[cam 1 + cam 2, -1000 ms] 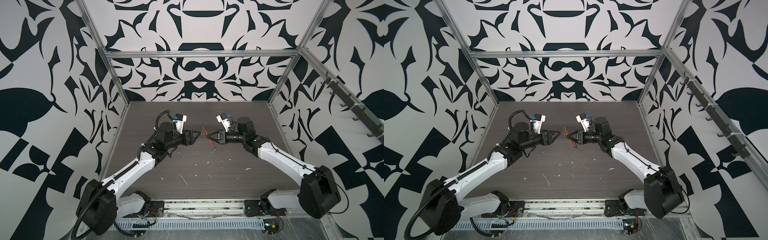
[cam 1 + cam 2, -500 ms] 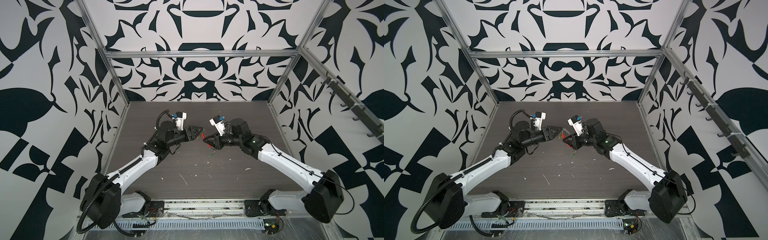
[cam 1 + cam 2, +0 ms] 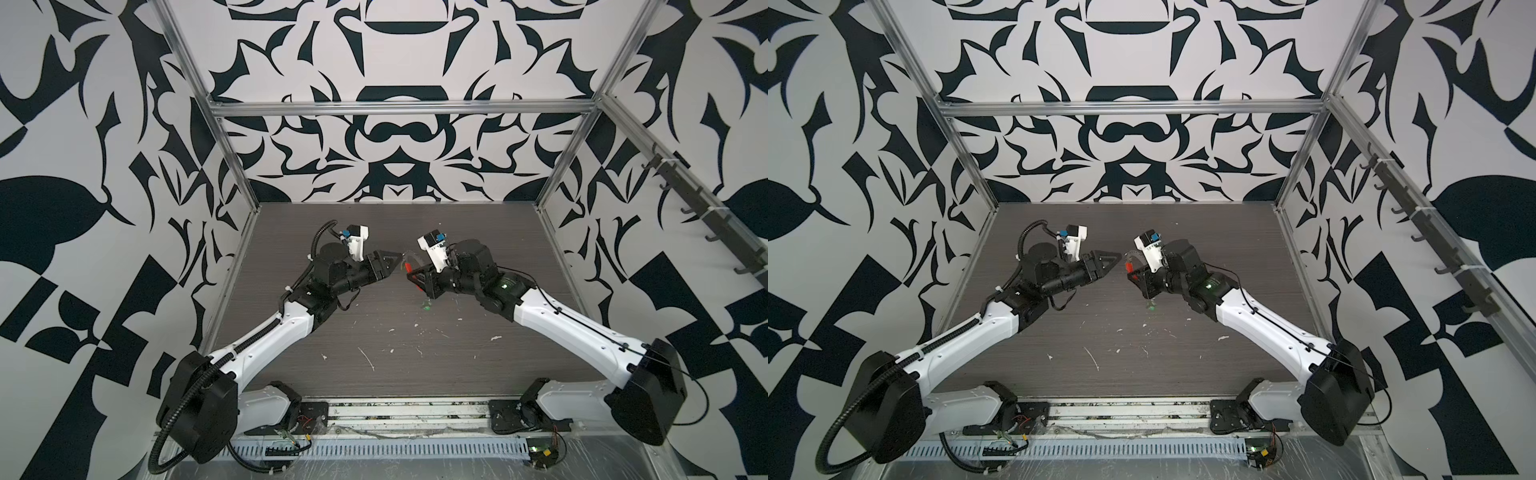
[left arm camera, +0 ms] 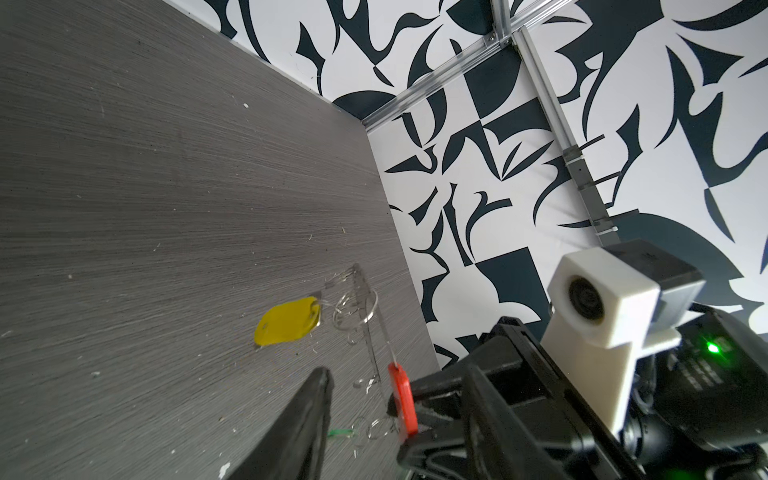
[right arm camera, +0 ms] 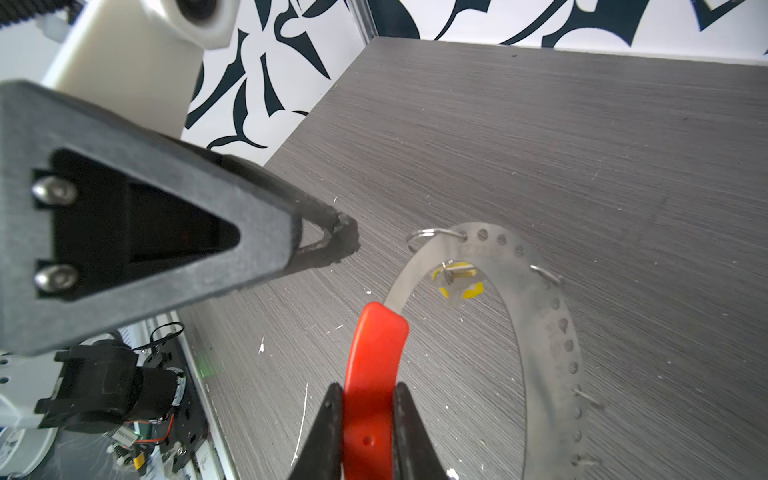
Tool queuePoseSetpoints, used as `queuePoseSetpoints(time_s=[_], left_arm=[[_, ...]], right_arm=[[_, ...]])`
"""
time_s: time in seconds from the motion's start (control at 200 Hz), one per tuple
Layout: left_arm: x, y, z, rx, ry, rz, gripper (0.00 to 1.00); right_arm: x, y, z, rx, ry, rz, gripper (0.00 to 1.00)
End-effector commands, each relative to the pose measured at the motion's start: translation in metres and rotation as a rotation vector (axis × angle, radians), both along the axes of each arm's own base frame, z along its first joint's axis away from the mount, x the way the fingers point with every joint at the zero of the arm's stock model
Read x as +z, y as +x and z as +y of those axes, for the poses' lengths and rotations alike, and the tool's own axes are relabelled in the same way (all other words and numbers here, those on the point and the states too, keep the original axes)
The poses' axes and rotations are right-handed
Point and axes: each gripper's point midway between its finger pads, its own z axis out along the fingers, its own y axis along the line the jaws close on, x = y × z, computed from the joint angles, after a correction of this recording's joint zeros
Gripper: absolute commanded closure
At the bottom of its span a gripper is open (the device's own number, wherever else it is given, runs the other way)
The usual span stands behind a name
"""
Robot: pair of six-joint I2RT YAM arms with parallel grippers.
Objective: Remove the keys from the keyring
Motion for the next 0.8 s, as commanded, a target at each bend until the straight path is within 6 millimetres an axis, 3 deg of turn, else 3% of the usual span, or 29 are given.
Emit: queuePoseSetpoints(time_s=[0.0,0.1,0.125,0.28,0.8], left_arm=[[-0.001,-0.001,-0.006,-0.024,-0.036,0.004,0.48],[0.005,-0.002,-0.008,-0.035,-0.054,-0.012,0.50],[-0.006,0.002,-0.011,-0.039,-0.041,0.012,0.50],[-0.008,0.002,-0.014,-0.044,-0.043,0.018,0.51],[-0.008,0.001,-0.018,-0.060,-0.066,0.020,0.68]], right_arm=[[0.045,0.008,0.006,-0.014,0.071,-0.121,0.95],[0.047,0.007,0.010,-0.008,0.075,-0.124,0.95],[0.047,0.007,0.011,-0.010,0.072,-0.125,0.95],[0.050,0.009,0.012,-0.025,0.076,-0.142,0.96],[0.052,0.008,0.024,-0.011,0.071,-0.153,0.96]])
